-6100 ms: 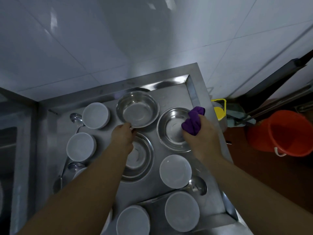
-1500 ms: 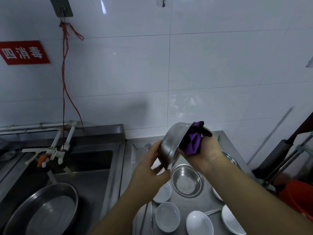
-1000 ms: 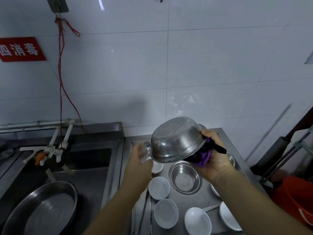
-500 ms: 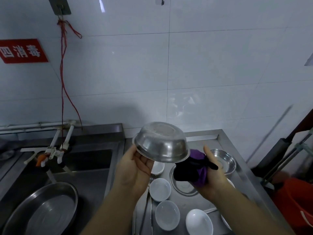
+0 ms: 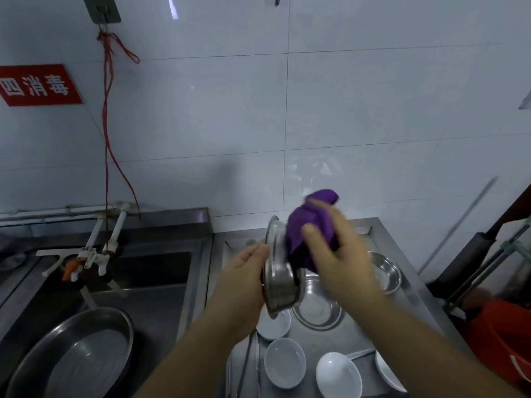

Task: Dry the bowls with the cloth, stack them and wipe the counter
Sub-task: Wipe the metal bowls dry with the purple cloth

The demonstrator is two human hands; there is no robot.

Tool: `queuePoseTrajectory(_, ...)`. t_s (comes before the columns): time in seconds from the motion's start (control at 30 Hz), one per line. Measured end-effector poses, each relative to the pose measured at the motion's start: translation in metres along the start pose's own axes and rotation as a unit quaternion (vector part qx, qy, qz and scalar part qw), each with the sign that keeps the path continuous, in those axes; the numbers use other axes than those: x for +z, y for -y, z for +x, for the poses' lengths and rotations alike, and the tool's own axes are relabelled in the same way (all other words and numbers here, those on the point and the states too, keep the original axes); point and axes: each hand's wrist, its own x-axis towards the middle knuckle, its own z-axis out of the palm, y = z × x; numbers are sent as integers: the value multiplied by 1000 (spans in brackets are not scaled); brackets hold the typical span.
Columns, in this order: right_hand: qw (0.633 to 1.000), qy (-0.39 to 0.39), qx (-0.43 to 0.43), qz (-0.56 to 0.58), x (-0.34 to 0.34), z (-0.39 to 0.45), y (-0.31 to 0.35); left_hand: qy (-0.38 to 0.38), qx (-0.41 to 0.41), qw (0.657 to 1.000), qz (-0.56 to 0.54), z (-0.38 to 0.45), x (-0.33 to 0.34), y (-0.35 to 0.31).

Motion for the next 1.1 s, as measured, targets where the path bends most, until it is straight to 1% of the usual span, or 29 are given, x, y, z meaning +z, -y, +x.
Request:
queuePoseTrajectory(0.03, 991, 63, -78, -94, 1, -1, 3, 8, -5, 1000, -10, -2, 3, 1)
queuePoseTrajectory(0.07, 967, 119, -147, -170, 1, -1, 3, 10, -10, 1000, -23, -3, 5, 2)
queuePoseTrajectory(0.1, 943, 162, -198, -212, 1, -1, 3, 10, -16, 999, -36, -4, 4, 3)
queuePoseTrajectory(0.13, 928, 194, -224, -226, -1, 0, 3, 10, -20, 999, -43, -5, 2, 5)
queuePoseTrajectory(0.17, 920, 212, -237, -228, -2, 1, 4, 12, -23, 999, -46, -6, -1, 7)
queuePoseTrajectory(0.23, 918, 210, -242, -236, -3, 4, 4, 23, -20, 999, -43, -10, -3, 9)
queuePoseTrajectory(0.3, 934, 189, -197, -232, -3, 7, 4, 30, -15, 999, -33, -14, -2, 9)
queuePoseTrajectory(0.37, 957, 166, -135, -194, -3, 14, 4, 37, -12, 999, -28, -17, -2, 8)
queuePoseTrajectory(0.47, 987, 139, -32, -71, -6, 30, -1, 51, -3, 998, -25, -20, -6, 6)
queuePoseTrajectory(0.5, 991, 131, 9, -18, -7, 37, -6, 56, 1, 998, -26, -21, -7, 5)
queuePoseTrajectory(0.57, 987, 114, 94, 68, -12, 47, -17, 63, 6, 997, -32, -23, -7, 2)
queuePoseTrajectory(0.63, 974, 79, 175, 118, -16, 51, -33, 63, 13, 997, -38, -24, -7, -2)
queuePoseTrajectory(0.73, 945, 7, 256, 205, -16, 43, -57, 44, 25, 996, -74, -21, -9, -7)
queuePoseTrajectory(0.87, 882, -58, 361, 296, -1, 20, -77, 4, 52, 993, -107, -15, -6, -11)
queuePoseTrajectory(0.93, 850, -89, 397, 334, 13, 7, -79, -23, 64, 990, -122, -10, -3, -11)
queuePoseTrajectory(1.03, 798, -101, 439, 400, 34, -11, -72, -63, 72, 985, -142, 1, 3, -10)
queuePoseTrajectory(1.1, 775, -97, 457, 425, 43, -19, -59, -82, 83, 985, -131, 8, 7, -9)
